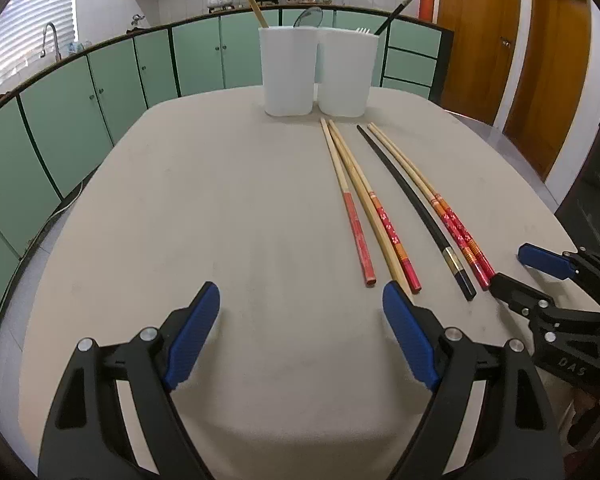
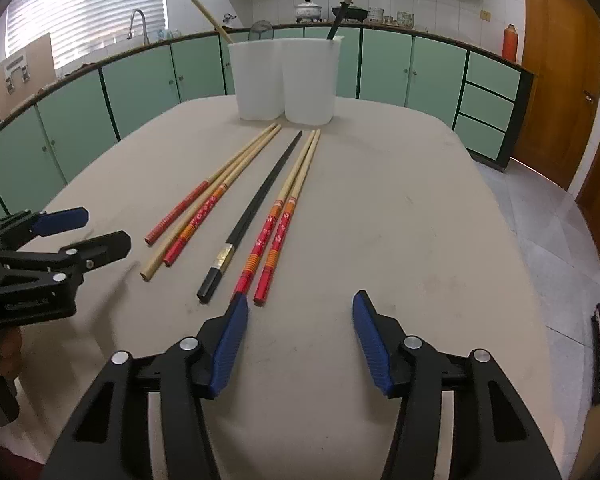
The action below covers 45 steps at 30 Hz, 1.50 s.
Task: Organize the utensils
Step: 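Move both grippers back to the remaining chopsticks on the mat, then close the left gripper on a red-tipped chopstick while the right grasps a red-patterned chopstick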
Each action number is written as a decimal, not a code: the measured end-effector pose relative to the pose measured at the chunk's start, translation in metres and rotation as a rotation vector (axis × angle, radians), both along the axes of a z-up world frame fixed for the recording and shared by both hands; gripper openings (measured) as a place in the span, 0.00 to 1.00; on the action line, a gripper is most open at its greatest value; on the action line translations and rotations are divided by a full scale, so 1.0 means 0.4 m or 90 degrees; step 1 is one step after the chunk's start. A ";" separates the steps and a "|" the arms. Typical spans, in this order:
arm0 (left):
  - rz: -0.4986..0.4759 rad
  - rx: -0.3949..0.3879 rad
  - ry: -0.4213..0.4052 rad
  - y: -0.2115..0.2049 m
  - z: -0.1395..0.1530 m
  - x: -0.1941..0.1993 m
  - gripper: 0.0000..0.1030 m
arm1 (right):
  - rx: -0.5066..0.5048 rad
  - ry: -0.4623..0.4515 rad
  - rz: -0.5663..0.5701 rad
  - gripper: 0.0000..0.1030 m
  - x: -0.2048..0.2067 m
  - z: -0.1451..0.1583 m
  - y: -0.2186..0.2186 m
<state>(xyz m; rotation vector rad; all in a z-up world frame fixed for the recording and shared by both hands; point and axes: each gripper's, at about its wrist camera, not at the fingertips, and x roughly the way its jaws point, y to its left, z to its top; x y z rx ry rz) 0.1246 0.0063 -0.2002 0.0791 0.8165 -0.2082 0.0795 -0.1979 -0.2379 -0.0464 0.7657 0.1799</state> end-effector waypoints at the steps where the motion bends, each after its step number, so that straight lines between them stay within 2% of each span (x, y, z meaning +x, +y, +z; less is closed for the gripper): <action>1: 0.000 0.001 0.001 -0.005 -0.001 0.003 0.79 | -0.003 -0.004 0.000 0.52 0.001 -0.001 0.002; 12: -0.010 0.001 0.019 -0.035 -0.018 0.020 0.75 | -0.002 -0.004 -0.018 0.43 0.020 -0.001 -0.014; 16: -0.012 0.000 0.020 -0.049 -0.020 0.026 0.69 | -0.013 -0.013 -0.002 0.33 0.016 -0.003 0.003; 22: -0.005 -0.005 0.014 -0.061 -0.018 0.045 0.50 | -0.007 -0.015 0.008 0.24 0.020 -0.004 0.009; 25: -0.016 -0.009 0.013 -0.072 -0.016 0.047 0.37 | -0.004 -0.015 0.015 0.17 0.021 -0.005 0.013; 27: -0.029 -0.017 0.015 -0.081 -0.017 0.046 0.21 | -0.002 -0.014 0.021 0.11 0.022 -0.005 0.017; 28: -0.031 -0.019 0.016 -0.085 -0.017 0.045 0.18 | 0.001 -0.013 0.025 0.09 0.023 -0.005 0.018; 30: -0.038 -0.023 0.016 -0.095 -0.017 0.043 0.07 | 0.009 -0.009 0.025 0.08 0.024 -0.004 0.016; 37: -0.035 -0.023 0.018 -0.101 0.001 0.032 0.05 | 0.034 -0.002 0.026 0.07 0.024 0.022 -0.008; 42: -0.034 -0.008 -0.025 -0.088 0.070 0.015 0.05 | 0.039 -0.027 0.026 0.06 0.017 0.076 -0.030; 45: -0.037 0.001 -0.070 -0.085 0.139 0.004 0.05 | 0.043 -0.053 0.025 0.06 0.016 0.126 -0.044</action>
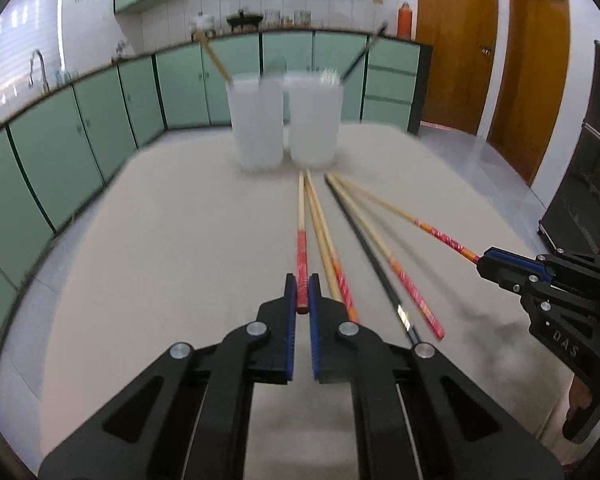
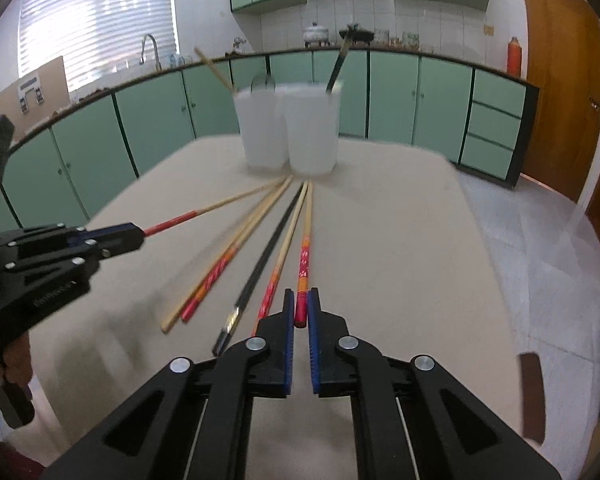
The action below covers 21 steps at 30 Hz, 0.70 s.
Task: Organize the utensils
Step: 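Close the left gripper on a red-tipped chopstick while the right grasps a red-patterned chopstick, then lift both chopsticks and carry them over the white holder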
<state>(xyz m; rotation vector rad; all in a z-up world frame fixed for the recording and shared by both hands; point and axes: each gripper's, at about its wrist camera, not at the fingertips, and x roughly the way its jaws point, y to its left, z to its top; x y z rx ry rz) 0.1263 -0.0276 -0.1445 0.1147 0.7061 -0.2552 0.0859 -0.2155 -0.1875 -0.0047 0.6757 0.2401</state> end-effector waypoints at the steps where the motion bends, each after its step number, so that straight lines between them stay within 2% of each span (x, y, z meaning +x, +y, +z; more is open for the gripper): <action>1: -0.002 0.000 -0.016 0.000 0.026 -0.003 0.05 | 0.000 -0.011 -0.001 0.06 -0.001 0.021 -0.006; 6: -0.014 -0.012 -0.078 0.001 0.143 -0.007 0.05 | 0.007 -0.066 0.005 0.06 0.002 0.128 -0.033; 13: -0.027 -0.059 -0.129 0.001 0.274 0.025 0.05 | 0.049 -0.103 0.020 0.06 0.048 0.274 -0.078; 21: -0.038 -0.088 -0.147 -0.007 0.336 0.057 0.05 | 0.055 -0.103 0.053 0.06 0.114 0.380 -0.080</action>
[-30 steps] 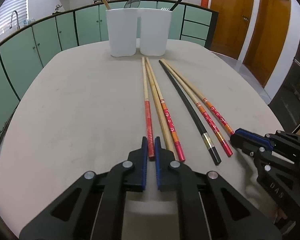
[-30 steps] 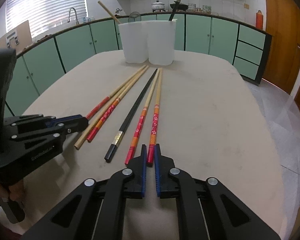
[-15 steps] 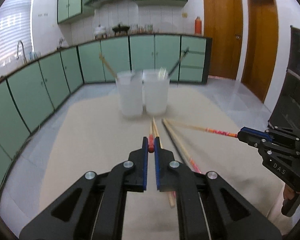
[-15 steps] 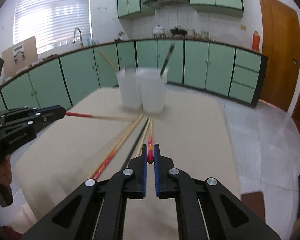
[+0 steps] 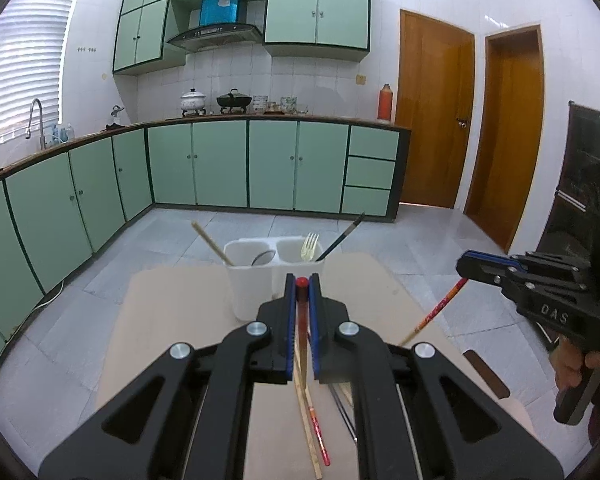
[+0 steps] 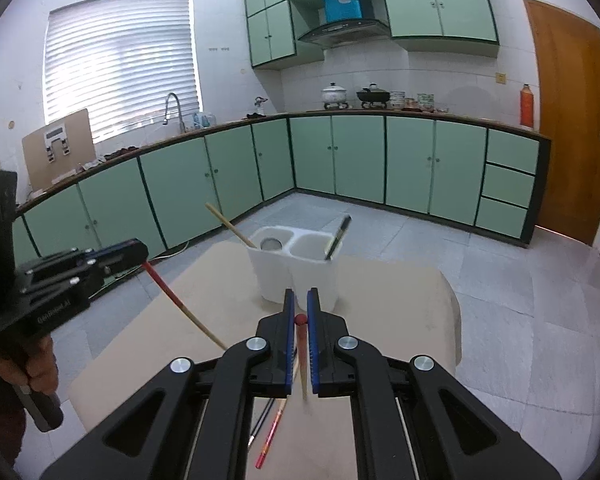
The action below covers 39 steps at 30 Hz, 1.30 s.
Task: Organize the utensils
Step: 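Lift both chopsticks and carry them over the white holder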
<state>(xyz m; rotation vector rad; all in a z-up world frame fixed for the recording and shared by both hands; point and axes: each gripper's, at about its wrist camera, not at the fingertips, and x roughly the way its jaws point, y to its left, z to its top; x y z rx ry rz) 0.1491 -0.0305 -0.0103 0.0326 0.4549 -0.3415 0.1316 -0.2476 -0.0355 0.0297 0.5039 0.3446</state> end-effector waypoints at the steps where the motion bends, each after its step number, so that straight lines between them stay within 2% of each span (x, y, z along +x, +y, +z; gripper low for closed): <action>1: -0.003 -0.002 -0.002 -0.002 0.007 0.001 0.05 | -0.004 0.000 0.006 0.06 0.008 0.010 0.003; 12: -0.004 -0.018 -0.045 0.016 0.089 0.014 0.05 | 0.004 -0.030 0.056 0.06 0.067 0.111 0.006; 21: 0.009 -0.021 -0.127 0.018 0.215 0.100 0.05 | 0.016 -0.123 0.063 0.06 0.162 0.276 0.029; 27: 0.015 -0.026 -0.171 0.009 0.288 0.182 0.05 | 0.042 -0.166 0.050 0.06 0.250 0.348 0.035; 31: 0.025 -0.020 -0.181 -0.003 0.297 0.246 0.05 | 0.042 -0.181 0.036 0.06 0.326 0.350 0.050; 33: 0.027 -0.018 -0.170 -0.011 0.282 0.293 0.05 | 0.036 -0.182 0.029 0.06 0.363 0.334 0.058; 39: 0.042 0.003 -0.134 -0.018 0.200 0.387 0.05 | 0.029 -0.153 0.023 0.06 0.462 0.235 0.089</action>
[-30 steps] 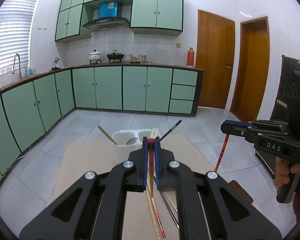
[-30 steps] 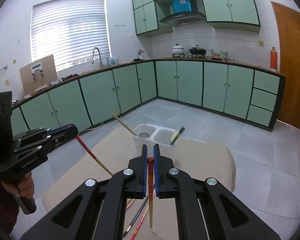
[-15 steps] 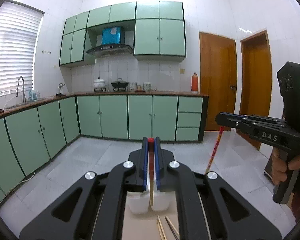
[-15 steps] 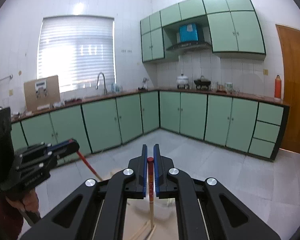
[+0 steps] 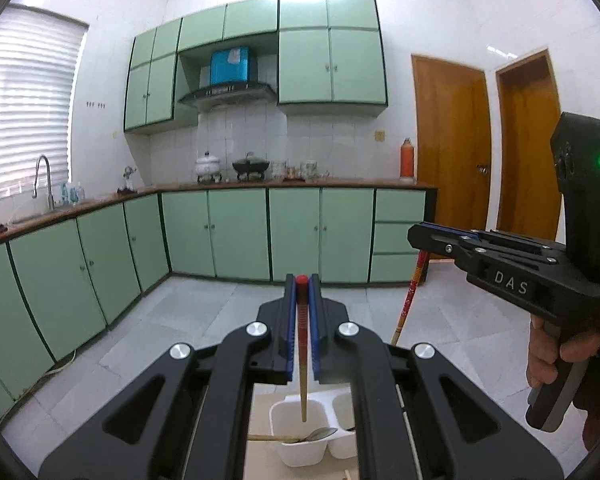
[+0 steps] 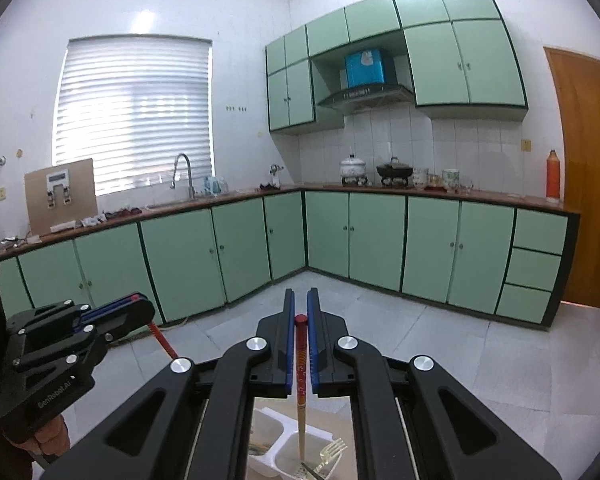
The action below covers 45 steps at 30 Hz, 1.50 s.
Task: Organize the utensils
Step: 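Lift both chopsticks and carry them over the white holder, then open both grippers to drop the chopsticks into the holder, then move both grippers back to the last chopsticks on the mat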
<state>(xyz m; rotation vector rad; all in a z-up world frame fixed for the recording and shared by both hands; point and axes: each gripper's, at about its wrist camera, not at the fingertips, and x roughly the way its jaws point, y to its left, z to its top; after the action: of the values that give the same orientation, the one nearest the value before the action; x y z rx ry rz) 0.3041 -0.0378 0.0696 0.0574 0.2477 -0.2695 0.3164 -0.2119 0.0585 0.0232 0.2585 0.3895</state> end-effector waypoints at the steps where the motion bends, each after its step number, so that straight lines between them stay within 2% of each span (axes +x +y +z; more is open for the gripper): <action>1: 0.002 0.002 0.007 0.001 -0.017 0.015 0.05 | -0.003 0.005 -0.002 0.06 0.011 -0.018 0.004; 13: 0.017 0.001 0.105 0.043 -0.171 0.099 0.06 | -0.020 0.103 -0.005 0.06 0.057 -0.178 0.011; 16: 0.017 -0.006 0.118 0.054 -0.185 0.090 0.13 | -0.018 0.113 -0.018 0.21 0.047 -0.195 0.000; 18: 0.019 -0.011 0.114 0.065 -0.184 0.072 0.28 | -0.012 0.107 -0.028 0.34 0.032 -0.193 -0.012; 24: 0.026 -0.024 0.080 0.083 -0.162 -0.006 0.53 | -0.008 0.067 -0.058 0.58 -0.052 -0.168 -0.039; 25: 0.028 -0.028 0.077 0.084 -0.159 -0.016 0.55 | -0.007 0.062 -0.063 0.61 -0.070 -0.167 -0.042; 30: 0.053 -0.046 0.056 0.108 -0.169 -0.122 0.75 | -0.018 0.039 -0.096 0.82 -0.179 -0.186 -0.057; 33: 0.058 -0.041 0.061 0.116 -0.197 -0.184 0.79 | -0.016 0.043 -0.112 0.88 -0.248 -0.224 -0.063; 36: 0.057 -0.027 0.088 0.115 -0.241 -0.229 0.81 | -0.024 0.065 -0.123 0.89 -0.317 -0.279 -0.061; 40: 0.052 0.011 0.140 0.108 -0.330 -0.288 0.81 | -0.036 0.097 -0.126 0.89 -0.379 -0.348 -0.056; 45: 0.045 0.032 0.210 0.112 -0.437 -0.345 0.81 | -0.042 0.160 -0.117 0.89 -0.432 -0.441 -0.043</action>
<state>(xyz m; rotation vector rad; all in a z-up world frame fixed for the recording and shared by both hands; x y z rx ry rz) 0.1661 0.0072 -0.1050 0.0541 0.5833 -0.2012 0.1436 -0.2292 -0.1178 0.0314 0.5135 0.1941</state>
